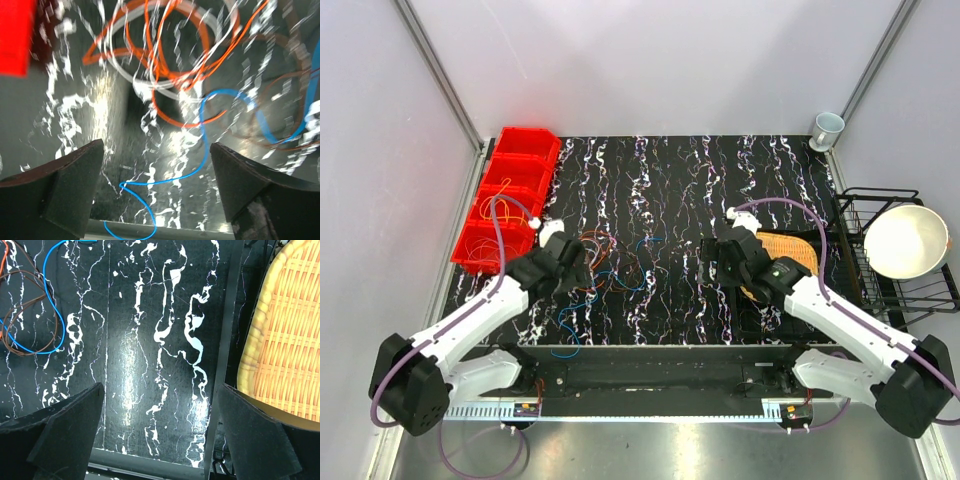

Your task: Untangle the cables

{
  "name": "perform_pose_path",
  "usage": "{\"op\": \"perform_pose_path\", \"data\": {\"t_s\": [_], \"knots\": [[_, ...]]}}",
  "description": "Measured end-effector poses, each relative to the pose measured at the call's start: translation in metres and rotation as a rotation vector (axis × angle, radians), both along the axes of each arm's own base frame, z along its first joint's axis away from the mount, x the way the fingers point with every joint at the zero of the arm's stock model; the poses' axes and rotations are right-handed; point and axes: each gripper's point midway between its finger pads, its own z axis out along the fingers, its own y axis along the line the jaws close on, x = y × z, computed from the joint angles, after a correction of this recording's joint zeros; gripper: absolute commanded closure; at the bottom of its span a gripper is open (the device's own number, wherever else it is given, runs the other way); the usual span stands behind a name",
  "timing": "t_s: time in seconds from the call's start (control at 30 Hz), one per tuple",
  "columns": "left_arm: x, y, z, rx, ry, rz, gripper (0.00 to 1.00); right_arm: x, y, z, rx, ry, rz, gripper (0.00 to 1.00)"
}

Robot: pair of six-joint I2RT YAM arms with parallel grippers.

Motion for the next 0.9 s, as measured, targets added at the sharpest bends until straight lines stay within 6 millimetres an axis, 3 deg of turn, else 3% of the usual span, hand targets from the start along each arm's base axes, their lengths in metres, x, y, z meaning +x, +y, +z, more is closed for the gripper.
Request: {"op": "perform_pose_path", "data": {"t_s": [0.1,0.27,0.57,0.9], "knots": [[-0.011,-0.003,-0.015,0.006,0.034,-0.004,0.14,0.0,0.0,-0.002,-0.007,0.007,0.003,0.0],[-0.017,-0.017,-0.022,-0.018,0.035,-0.012,0.13,0.0,0.001,-0.004,-0.007,0.013,0.007,0.0],[-0.042,-0.009,-0.055,0.019,0.112,0.022,0.11,-0.001,0.005,-0.01,-0.016,0.04,0.025,0.0],[-0.042,-0.016,-0.065,0.012,0.124,0.015,0.14,-0.001,0.005,-0.01,-0.016,0.039,0.027,0.0]]}}
